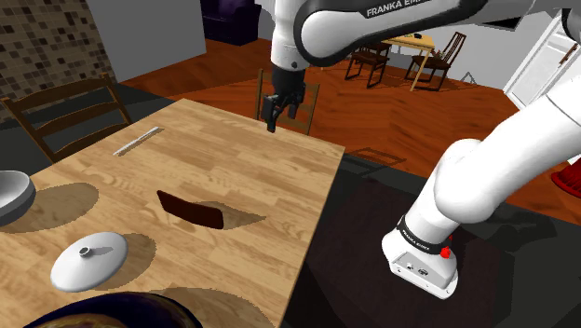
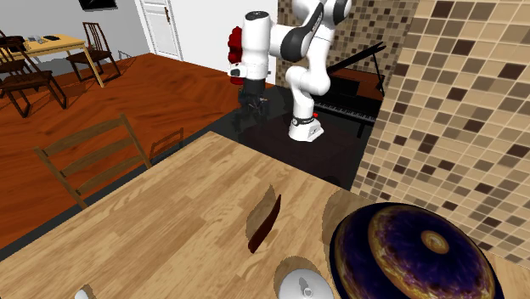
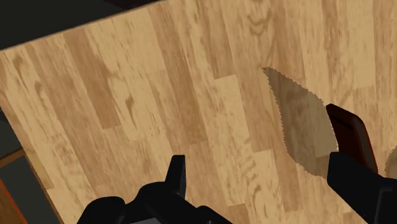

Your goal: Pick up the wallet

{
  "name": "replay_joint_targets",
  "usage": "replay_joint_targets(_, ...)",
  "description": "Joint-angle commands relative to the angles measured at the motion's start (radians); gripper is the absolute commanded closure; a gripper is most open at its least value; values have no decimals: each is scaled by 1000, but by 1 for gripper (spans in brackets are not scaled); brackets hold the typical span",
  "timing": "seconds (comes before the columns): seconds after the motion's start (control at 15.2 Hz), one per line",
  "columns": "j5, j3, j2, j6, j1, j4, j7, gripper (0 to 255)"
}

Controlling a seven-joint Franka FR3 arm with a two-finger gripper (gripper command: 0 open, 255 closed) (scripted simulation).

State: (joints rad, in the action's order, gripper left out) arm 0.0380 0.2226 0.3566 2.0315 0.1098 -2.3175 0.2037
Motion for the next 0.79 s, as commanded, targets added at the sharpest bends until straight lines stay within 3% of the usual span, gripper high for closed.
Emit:
replay_joint_targets(0.0, -7, 28, -66, 48, 10, 16, 25, 0)
replay_joint_targets(0.73, -141, 130, -456, 196, 67, 224, 168, 0)
